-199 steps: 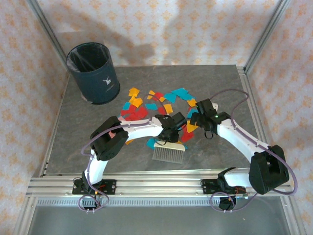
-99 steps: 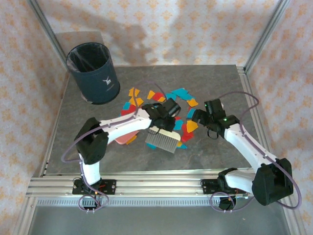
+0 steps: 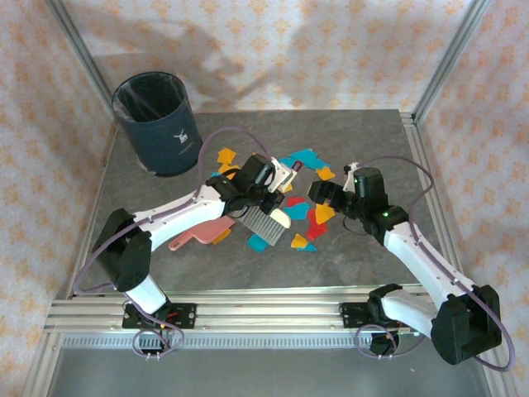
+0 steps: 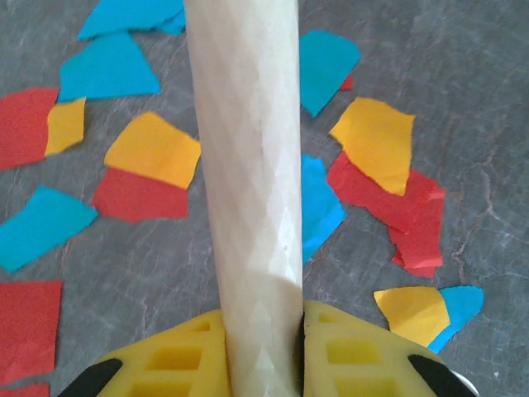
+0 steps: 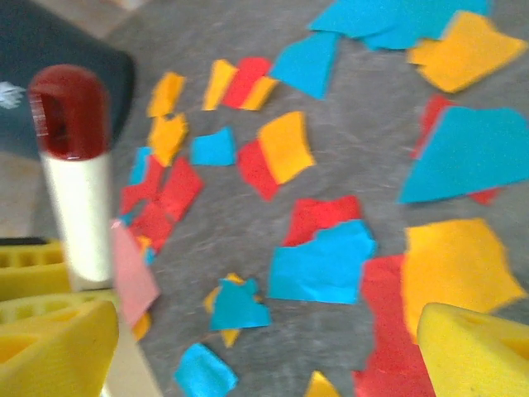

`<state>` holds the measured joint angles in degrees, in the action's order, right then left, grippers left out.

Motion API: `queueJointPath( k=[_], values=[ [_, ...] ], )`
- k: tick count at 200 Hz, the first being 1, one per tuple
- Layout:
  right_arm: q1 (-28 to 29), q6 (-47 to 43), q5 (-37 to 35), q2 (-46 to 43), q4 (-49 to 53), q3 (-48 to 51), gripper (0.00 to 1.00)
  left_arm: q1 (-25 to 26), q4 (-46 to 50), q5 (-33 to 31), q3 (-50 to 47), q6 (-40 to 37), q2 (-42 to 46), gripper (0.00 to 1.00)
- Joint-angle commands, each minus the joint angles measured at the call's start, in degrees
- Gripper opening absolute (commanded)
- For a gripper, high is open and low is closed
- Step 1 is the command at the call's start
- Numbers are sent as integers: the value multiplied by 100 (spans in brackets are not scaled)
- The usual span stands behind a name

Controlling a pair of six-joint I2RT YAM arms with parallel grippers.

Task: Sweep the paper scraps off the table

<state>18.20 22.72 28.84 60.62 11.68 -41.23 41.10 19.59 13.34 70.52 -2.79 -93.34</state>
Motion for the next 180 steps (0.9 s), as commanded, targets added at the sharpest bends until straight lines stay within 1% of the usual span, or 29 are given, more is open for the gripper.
queueJointPath(
  k=[1,21,38,54,86,98,107,141,163,180],
  values=[
    [-18,77,1126,73,-819,-78,90,-35,-736,232,-173,-400,293,22],
    [-1,337,1386,214,-1321,-47,84,-36,-1018,297,-343,-387,395,22],
    [63,454,1486,296,-1640,-47,82,-33,-1158,322,-462,-413,455,22],
    [140,452,1436,431,-1579,-182,79,-33,-1184,377,-499,-418,492,21],
    [230,493,1468,688,-1618,-354,69,-32,-1243,517,-578,-434,549,22],
    [271,504,1486,867,-1658,-405,67,-37,-1265,586,-609,-442,578,22],
    [303,504,1485,915,-1697,-425,64,-39,-1289,611,-638,-469,598,22],
    [436,480,1422,1047,-1805,-504,62,-34,-1246,649,-653,-478,616,22],
    [479,492,1429,1182,-1856,-581,58,-33,-1232,781,-635,-459,599,22],
    [522,444,1476,1339,-1750,-721,53,-32,-1199,814,-627,-485,589,22]
  ],
)
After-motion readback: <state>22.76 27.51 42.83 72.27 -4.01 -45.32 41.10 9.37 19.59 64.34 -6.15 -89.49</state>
